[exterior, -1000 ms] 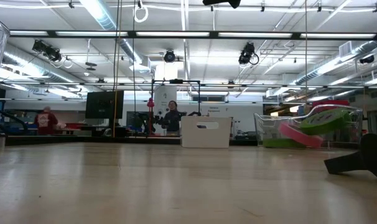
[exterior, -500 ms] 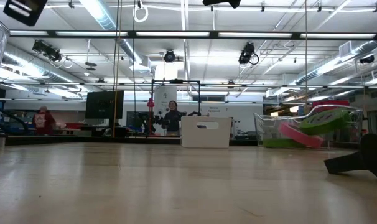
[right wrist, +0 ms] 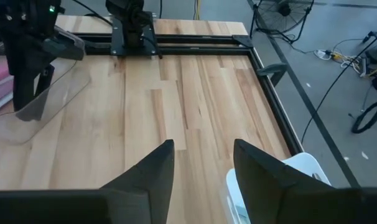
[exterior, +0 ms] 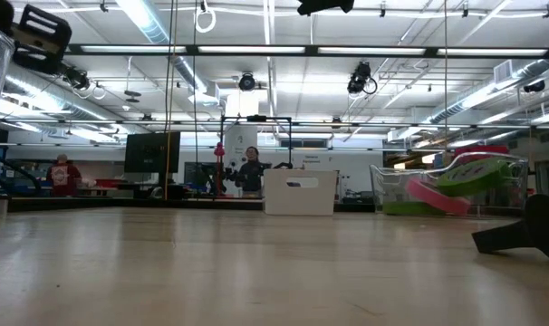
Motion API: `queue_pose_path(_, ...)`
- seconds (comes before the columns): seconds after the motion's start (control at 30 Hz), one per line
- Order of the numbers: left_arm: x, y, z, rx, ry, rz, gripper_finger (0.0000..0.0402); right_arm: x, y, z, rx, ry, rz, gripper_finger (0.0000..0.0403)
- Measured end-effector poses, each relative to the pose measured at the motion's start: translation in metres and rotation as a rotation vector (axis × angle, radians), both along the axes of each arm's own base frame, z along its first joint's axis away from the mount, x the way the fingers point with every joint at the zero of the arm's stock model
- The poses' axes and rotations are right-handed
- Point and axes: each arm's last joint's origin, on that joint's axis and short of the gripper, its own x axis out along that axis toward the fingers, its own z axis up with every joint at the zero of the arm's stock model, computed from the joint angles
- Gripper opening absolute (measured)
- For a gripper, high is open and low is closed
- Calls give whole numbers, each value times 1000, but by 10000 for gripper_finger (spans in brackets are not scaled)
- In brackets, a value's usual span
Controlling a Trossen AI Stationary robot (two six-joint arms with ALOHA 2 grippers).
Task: Pick and place Stapler, Stapler remover, tape
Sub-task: Put the black stapler into the bottom transparent bin
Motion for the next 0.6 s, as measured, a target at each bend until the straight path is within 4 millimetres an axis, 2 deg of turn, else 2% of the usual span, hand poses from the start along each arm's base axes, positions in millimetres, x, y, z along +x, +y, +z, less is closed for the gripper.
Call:
queue_pose_path(0.27, -8, -3, -10, 25, 23, -92, 135, 0, 0, 0, 0, 0, 0, 165)
queue_pose_path(0.6, -9, -4, -11, 63, -1, -167, 151, 0, 0, 0, 18, -4, -13, 165)
